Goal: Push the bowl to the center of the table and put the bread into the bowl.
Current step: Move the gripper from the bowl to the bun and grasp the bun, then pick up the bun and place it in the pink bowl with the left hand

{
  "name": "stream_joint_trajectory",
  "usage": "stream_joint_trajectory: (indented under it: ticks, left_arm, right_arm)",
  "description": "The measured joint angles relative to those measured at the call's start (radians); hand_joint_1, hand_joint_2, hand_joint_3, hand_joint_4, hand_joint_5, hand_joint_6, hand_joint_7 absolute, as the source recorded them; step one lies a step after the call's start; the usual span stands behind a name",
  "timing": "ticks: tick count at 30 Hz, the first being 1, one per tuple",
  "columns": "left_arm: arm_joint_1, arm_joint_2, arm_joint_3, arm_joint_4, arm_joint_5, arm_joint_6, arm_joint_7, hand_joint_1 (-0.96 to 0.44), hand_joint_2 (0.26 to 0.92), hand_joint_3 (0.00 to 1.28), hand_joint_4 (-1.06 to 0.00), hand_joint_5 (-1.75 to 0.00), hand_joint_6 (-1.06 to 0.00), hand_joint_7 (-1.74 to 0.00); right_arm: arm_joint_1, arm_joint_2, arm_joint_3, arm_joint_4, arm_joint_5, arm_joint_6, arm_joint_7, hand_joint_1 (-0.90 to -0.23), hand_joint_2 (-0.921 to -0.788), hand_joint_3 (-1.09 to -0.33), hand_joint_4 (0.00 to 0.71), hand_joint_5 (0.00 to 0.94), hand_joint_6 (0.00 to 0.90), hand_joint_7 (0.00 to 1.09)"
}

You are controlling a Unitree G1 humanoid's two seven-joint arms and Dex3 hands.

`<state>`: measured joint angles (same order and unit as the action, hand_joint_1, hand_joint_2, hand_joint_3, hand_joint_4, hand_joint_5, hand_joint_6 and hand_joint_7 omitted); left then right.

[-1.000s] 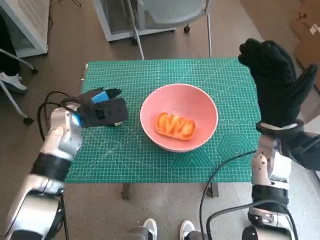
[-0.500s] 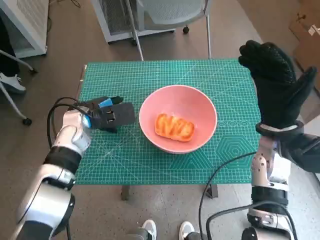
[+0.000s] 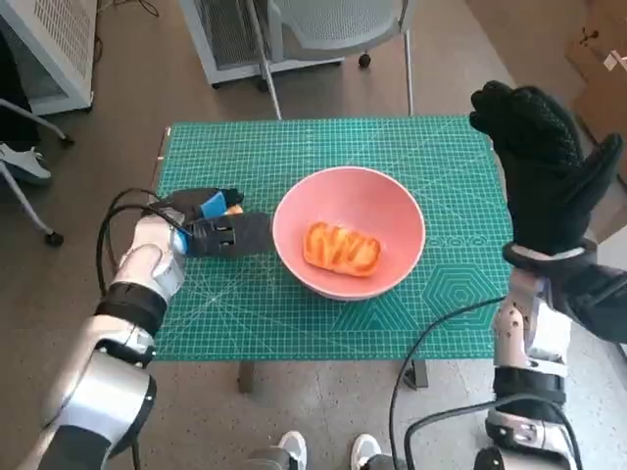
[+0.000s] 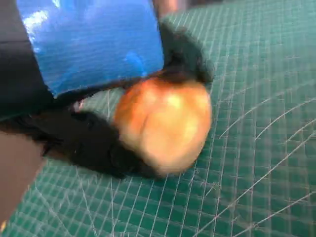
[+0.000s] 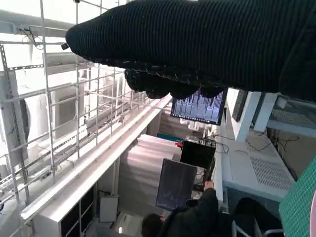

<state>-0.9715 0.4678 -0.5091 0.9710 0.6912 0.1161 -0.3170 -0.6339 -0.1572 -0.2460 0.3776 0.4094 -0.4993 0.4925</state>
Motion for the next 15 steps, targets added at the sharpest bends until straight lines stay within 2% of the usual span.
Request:
stream_joint_trajectory:
  ticks: [2, 4, 8, 15]
  left_arm:
    - [0.006, 0.013, 0.005, -0.059, 0.0, 0.009, -0.016, 0.01, 0.92, 0.09, -0.65, -1.15, -0.62, -1.23]
    - [0.019, 0.027, 0.02, -0.126, -0.004, 0.019, -0.027, 0.0, 0.92, 0.07, -0.67, -1.21, -0.64, -1.11]
    - [0.061, 0.048, 0.074, -0.278, -0.025, 0.021, -0.029, 0.0, 0.919, 0.05, -0.7, -1.23, -0.68, -1.03]
    - [0.135, 0.065, 0.152, -0.544, -0.04, 0.024, -0.034, 0.0, 0.918, 0.04, -0.71, -1.23, -0.7, -1.0]
  right_arm:
    - [0.001, 0.0, -0.002, 0.0, 0.0, 0.0, 0.0, -0.584, -0.921, -0.673, 0.358, 0.003, 0.394, 0.01]
    - [0.0, 0.001, -0.002, -0.002, 0.0, 0.0, 0.0, -0.584, -0.921, -0.672, 0.358, 0.003, 0.393, 0.01]
    - [0.0, 0.001, -0.005, -0.002, 0.0, -0.001, 0.0, -0.584, -0.921, -0.672, 0.358, 0.003, 0.393, 0.01]
    - [-0.002, 0.002, -0.005, -0.002, 0.0, -0.002, 0.0, -0.583, -0.921, -0.672, 0.358, 0.002, 0.393, 0.01]
